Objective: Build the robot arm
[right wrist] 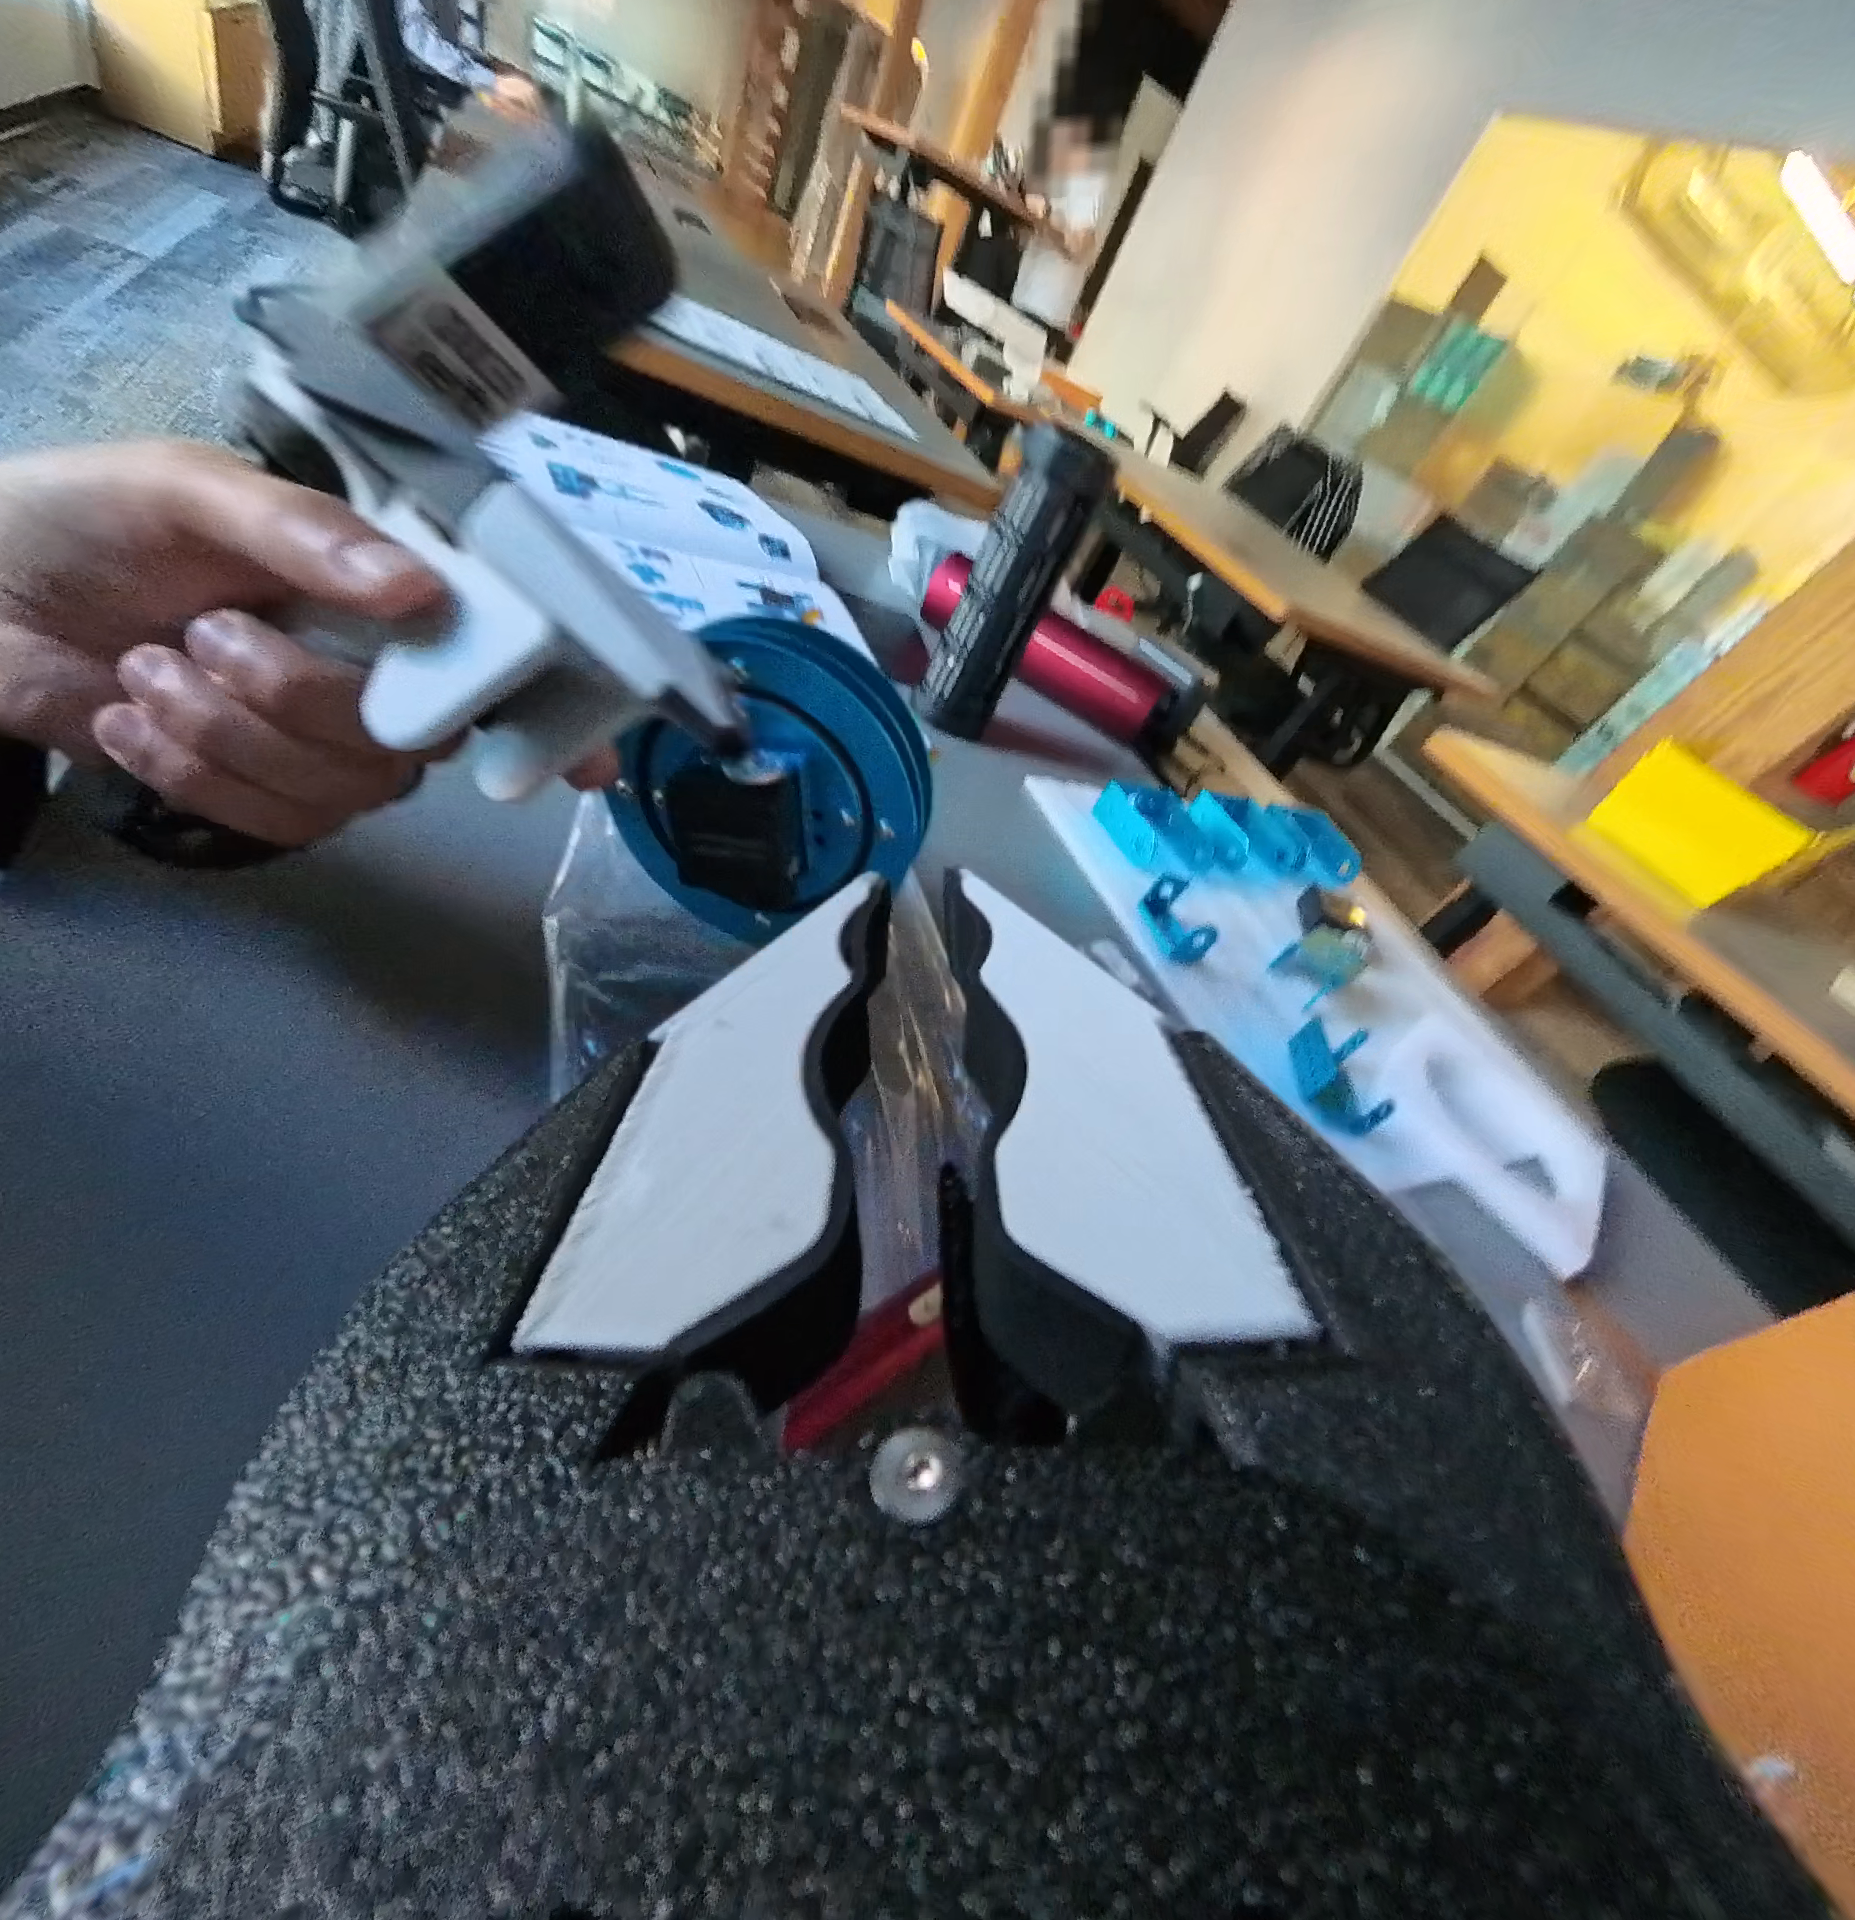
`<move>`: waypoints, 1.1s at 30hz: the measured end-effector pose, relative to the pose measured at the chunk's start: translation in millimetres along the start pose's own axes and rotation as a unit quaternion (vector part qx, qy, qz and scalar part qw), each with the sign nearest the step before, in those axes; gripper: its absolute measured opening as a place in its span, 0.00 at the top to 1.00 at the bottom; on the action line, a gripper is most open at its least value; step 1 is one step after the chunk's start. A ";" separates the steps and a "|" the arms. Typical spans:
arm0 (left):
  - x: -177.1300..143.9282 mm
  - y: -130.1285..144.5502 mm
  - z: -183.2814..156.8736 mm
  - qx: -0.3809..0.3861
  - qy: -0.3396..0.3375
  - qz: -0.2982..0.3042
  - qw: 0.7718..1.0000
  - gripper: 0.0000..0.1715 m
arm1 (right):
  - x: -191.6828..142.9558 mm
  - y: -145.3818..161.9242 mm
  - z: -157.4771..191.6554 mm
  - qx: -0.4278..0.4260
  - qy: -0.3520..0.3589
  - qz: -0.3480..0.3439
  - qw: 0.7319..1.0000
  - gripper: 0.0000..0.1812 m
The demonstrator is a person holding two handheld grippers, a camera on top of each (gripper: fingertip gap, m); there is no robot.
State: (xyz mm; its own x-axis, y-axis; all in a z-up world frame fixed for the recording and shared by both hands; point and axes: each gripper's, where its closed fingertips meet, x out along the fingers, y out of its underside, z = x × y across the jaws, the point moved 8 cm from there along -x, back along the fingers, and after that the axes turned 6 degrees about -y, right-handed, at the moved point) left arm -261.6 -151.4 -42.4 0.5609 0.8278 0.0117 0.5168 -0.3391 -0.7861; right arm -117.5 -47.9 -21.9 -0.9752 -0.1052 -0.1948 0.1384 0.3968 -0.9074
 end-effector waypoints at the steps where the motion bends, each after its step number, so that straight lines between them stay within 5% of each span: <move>1: -5.2 3.4 3.1 0.055 -0.050 0.028 0.997 1.00 | 1.6 6.4 -5.9 0.021 -0.004 0.014 1.000 0.94; 5: -17.0 22.5 13.9 0.254 -0.217 0.133 0.933 0.92 | 11.3 36.0 -16.0 0.082 -0.075 0.105 0.988 0.94; 7: -21.4 28.9 18.6 0.311 -0.283 0.152 0.895 0.92 | 14.5 51.9 -21.2 0.091 -0.072 0.148 0.982 0.92; 9: -20.9 38.2 20.9 0.321 -0.299 0.184 0.880 0.92 | 21.4 66.0 -15.2 0.114 -0.116 0.181 0.970 0.91; 14: -21.0 45.5 22.2 0.334 -0.304 0.194 0.871 0.91 | 49.0 82.6 -0.7 0.100 -0.141 0.234 0.957 0.89; 23: -34.3 45.3 10.1 0.342 -0.284 0.153 0.883 0.92 | 82.2 63.5 -4.1 0.108 -0.206 0.305 0.924 0.92; 33: -54.3 58.2 -14.5 0.392 -0.188 0.129 0.891 0.91 | 98.2 79.1 -15.9 0.063 -0.314 0.323 0.891 0.94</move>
State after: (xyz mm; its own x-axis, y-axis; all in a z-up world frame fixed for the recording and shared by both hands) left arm -252.6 -222.6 -79.8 0.2624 0.9086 -0.3248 -0.2922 -0.2460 -0.9242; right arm -205.0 -12.3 -106.9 -0.4015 -0.3963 -0.8257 0.6926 0.4584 -0.5569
